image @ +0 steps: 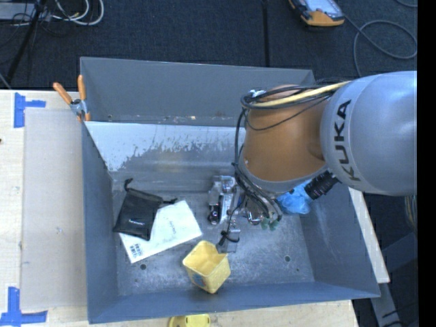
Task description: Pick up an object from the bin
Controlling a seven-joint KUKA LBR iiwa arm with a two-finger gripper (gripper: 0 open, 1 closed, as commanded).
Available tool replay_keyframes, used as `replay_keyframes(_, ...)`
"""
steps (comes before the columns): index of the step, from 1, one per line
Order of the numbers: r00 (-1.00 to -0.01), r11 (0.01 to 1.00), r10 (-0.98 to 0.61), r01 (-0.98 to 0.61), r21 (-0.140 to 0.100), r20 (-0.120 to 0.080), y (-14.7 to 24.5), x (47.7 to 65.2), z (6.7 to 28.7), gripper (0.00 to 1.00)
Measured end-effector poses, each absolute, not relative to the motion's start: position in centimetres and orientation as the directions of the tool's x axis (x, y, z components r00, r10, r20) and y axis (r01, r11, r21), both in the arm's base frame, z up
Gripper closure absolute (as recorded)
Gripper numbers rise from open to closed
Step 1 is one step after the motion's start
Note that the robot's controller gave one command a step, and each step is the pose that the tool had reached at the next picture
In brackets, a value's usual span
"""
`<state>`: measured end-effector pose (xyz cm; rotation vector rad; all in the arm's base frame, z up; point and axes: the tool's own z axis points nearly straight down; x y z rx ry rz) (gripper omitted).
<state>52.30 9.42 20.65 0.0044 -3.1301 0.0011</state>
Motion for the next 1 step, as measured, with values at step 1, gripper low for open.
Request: replay_keyframes(1, -1.000, 1.000, 0.001, 0.001, 0.000, 0.003, 9.36, 52.47, 21.06, 0.00)
